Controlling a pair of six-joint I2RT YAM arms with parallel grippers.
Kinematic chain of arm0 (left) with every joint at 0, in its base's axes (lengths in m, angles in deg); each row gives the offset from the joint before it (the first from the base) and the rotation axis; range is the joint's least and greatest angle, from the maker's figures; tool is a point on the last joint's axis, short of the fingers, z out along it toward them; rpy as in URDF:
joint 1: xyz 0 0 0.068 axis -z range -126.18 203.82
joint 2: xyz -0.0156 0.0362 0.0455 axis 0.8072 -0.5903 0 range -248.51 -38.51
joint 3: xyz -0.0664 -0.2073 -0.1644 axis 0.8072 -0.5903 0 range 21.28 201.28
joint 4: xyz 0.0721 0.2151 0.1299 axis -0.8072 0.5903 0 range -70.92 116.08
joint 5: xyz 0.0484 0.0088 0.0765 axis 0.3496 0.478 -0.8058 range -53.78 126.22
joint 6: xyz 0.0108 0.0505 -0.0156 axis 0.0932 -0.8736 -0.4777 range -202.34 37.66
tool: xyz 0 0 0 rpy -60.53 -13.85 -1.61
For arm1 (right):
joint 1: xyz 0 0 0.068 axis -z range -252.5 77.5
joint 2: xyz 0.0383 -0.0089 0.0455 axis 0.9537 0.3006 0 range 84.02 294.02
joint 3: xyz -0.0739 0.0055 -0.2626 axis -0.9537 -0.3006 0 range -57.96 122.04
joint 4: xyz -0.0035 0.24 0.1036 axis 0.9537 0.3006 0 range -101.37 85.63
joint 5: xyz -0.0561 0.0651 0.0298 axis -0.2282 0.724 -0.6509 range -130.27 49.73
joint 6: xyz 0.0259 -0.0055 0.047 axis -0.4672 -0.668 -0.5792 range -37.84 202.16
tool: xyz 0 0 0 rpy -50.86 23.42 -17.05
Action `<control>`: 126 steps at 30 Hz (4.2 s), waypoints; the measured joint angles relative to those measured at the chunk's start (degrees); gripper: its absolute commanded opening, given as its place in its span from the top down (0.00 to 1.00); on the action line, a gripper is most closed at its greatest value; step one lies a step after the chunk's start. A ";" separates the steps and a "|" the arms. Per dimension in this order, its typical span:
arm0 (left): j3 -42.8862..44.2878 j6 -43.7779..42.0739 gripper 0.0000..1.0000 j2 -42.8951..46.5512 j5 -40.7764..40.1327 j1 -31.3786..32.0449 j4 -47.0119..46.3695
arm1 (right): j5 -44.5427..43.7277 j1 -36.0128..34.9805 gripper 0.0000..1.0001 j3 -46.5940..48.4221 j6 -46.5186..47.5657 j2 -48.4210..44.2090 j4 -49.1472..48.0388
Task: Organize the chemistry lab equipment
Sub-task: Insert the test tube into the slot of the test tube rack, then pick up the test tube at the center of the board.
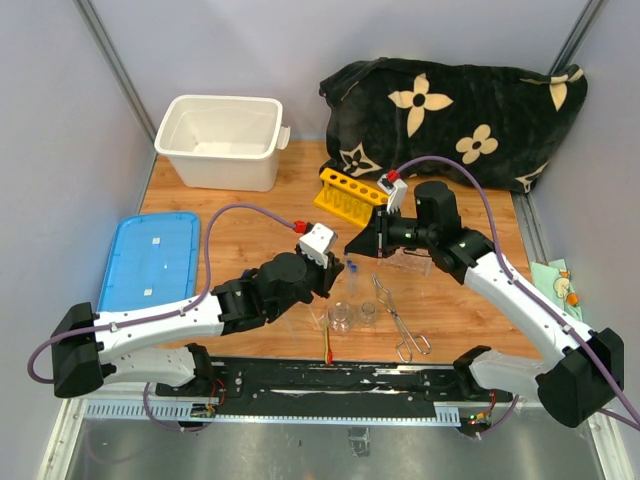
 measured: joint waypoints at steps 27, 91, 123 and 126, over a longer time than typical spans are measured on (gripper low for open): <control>5.75 3.85 0.27 -13.05 -1.92 0.00 6.25 | -45.57 2.29 1.00 4.74 14.29 0.83 12.46; 9.22 8.85 0.31 -25.70 1.31 -2.51 8.48 | -50.95 14.12 0.99 -9.73 13.64 7.26 -6.01; 9.22 8.81 0.31 -26.23 1.27 -2.51 8.50 | -49.16 14.14 0.80 -9.73 13.81 8.17 -5.97; 9.22 8.81 0.31 -26.23 1.27 -2.51 8.50 | -48.92 14.14 0.79 -9.70 13.79 8.00 -5.64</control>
